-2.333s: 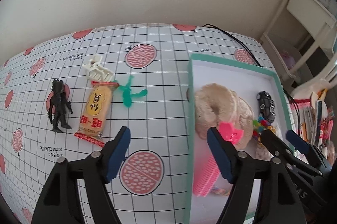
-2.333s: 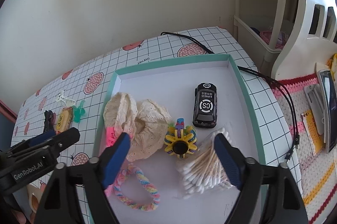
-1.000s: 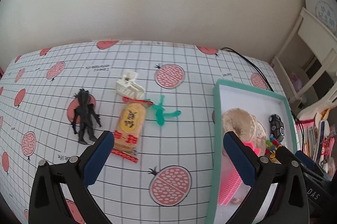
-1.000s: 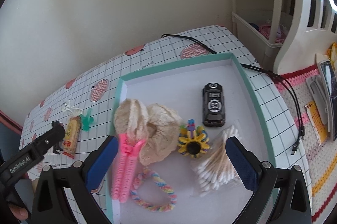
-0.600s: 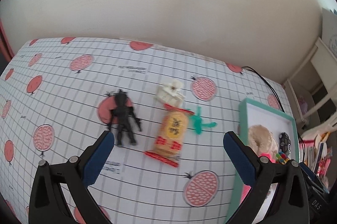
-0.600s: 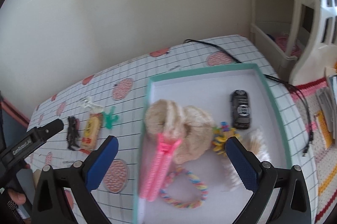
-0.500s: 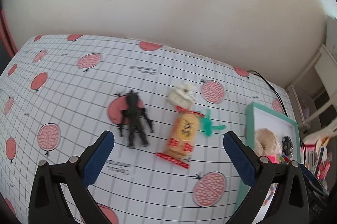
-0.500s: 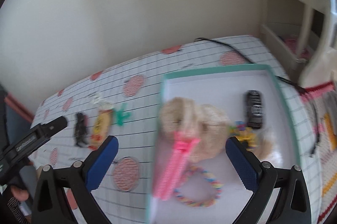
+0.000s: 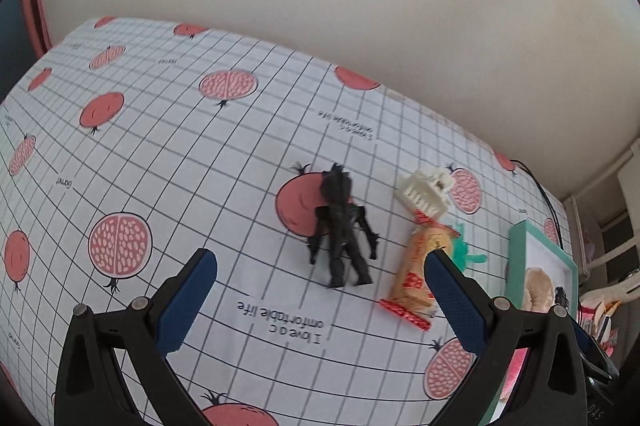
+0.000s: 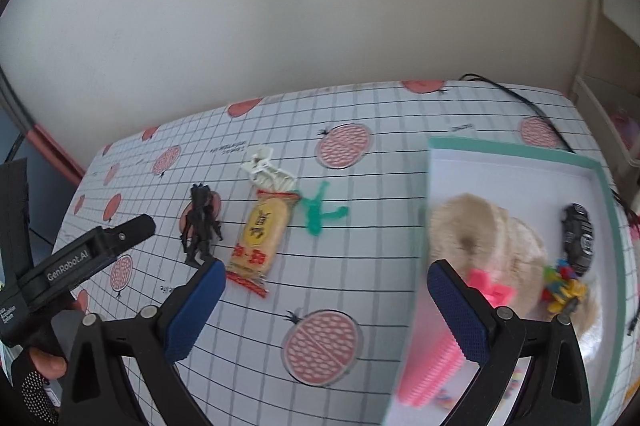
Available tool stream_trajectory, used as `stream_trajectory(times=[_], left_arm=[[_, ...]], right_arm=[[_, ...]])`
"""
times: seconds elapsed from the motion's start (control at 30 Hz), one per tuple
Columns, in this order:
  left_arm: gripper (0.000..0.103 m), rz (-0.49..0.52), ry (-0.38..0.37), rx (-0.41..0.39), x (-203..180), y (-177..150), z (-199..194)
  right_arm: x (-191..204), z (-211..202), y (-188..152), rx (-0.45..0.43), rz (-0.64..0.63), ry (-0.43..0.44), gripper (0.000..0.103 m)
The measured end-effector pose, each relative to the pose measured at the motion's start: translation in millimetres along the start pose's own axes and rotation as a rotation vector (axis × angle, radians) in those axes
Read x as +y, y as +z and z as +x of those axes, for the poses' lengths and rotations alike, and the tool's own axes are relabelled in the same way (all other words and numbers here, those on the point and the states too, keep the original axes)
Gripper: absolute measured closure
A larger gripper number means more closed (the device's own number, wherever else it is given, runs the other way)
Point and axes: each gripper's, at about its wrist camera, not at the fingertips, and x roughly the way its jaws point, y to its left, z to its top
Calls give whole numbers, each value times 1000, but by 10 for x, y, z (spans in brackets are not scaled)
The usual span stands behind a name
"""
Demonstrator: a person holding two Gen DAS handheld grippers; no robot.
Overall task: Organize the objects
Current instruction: 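Move both grippers toward the black figure and the wrapped snack bar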
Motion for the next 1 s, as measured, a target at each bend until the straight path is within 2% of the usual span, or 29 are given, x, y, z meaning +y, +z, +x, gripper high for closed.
stream_trajectory(times=[0.47,0.77,1.0], left_arm=[[0,71,-33,55,-55,231,414],[0,124,2,108,-110,239,732],[0,137,26,129,-131,213,837]], right_arm=[[386,598,55,76,-21,-39,14],[460,886,31,122,-12,-33,15],[511,1018,6,151,-16,-52,18]])
